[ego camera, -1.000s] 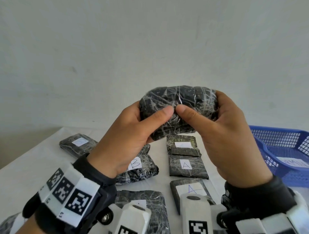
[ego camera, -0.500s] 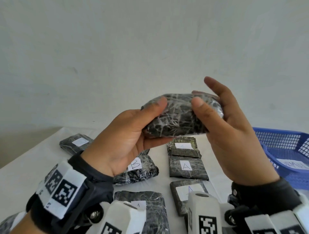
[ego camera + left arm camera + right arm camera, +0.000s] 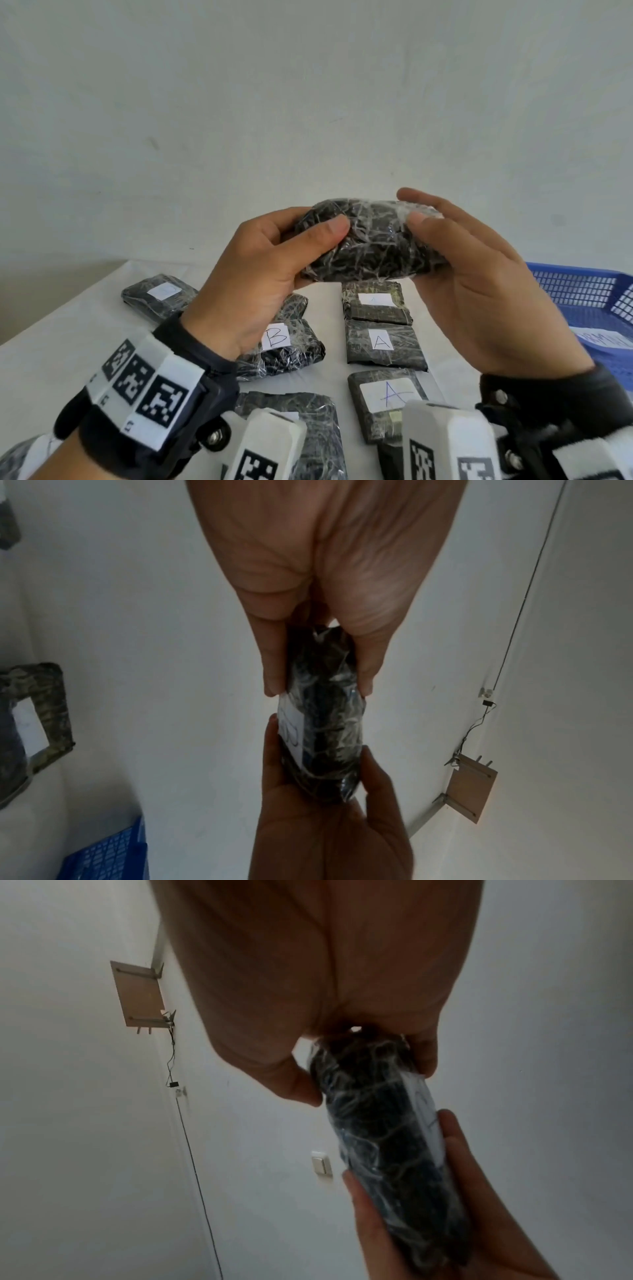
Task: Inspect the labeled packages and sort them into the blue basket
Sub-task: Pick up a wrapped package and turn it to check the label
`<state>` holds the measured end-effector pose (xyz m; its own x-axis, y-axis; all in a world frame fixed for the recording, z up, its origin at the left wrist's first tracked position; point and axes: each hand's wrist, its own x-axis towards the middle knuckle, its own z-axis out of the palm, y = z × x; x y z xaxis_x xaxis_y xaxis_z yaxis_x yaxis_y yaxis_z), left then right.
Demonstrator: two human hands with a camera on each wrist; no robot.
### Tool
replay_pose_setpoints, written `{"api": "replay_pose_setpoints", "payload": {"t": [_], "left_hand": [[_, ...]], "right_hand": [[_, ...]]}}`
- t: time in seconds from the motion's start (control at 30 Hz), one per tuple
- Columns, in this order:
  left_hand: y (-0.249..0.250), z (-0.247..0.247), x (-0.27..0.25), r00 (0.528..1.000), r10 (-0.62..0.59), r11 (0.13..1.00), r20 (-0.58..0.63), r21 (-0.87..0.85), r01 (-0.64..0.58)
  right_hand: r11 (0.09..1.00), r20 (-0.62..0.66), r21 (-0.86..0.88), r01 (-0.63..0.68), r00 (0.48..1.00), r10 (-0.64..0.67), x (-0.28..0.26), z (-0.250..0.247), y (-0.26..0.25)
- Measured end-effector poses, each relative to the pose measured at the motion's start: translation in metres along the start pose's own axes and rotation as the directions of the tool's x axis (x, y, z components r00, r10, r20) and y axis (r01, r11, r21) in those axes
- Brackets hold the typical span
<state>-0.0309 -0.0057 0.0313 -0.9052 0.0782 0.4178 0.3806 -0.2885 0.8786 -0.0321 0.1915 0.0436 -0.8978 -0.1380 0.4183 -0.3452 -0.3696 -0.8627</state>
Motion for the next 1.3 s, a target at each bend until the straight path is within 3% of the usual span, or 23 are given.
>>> {"api": "replay_pose_setpoints", "payload": {"t": [0.13,0.27,0.47,0.63,0.77,0.9,1.03,1.2,1.3], "left_hand": [[-0.002,-0.002,0.0,0.996,-0.024,0.999,0.082,-0.032,0.027],[-0.001,-0.004,0.0,0.99,-0.064,0.986,0.129,-0.146,0.083],[0.0,-0.001,0.002,0.998,-0.056,0.997,0.027,-0.044,0.057],[-0.001,-0.002,-0.001,0.995,-0.036,0.997,0.097,0.069,0.03],[-0.004,0.002,-0.001,1.0,-0.003,0.998,0.019,0.068,0.002],[-0.002,0.0,-0.002,0.998,-0.019,0.996,0.054,0.091,0.014],[-0.001,0.001,-0.001,1.0,-0.001,0.995,0.018,0.1,-0.001],[0.002,0.0,-0.002,0.998,-0.021,0.995,0.052,0.1,0.015],[0.001,0.001,-0.001,0.999,-0.033,0.996,0.003,0.084,0.032]], "right_hand": [[0.998,-0.04,-0.052,0.047,0.998,-0.049,0.0,0.0,0.001],[0.999,-0.052,0.029,0.027,0.998,-0.026,0.0,-0.001,-0.001],[0.999,0.004,-0.042,0.024,1.0,-0.024,0.0,-0.001,0.001],[0.971,-0.01,-0.227,0.068,0.997,-0.072,0.0,0.002,0.006],[0.965,0.004,-0.255,0.057,0.998,-0.058,-0.002,0.005,0.003],[0.933,-0.034,-0.343,0.108,0.991,-0.128,-0.003,0.008,0.006],[0.951,-0.004,-0.297,0.088,0.996,-0.093,-0.003,0.009,0.005],[0.931,-0.004,-0.339,0.136,0.989,-0.146,-0.002,0.007,0.005],[0.956,0.041,-0.278,0.092,0.996,-0.084,-0.003,0.004,0.004]]}}
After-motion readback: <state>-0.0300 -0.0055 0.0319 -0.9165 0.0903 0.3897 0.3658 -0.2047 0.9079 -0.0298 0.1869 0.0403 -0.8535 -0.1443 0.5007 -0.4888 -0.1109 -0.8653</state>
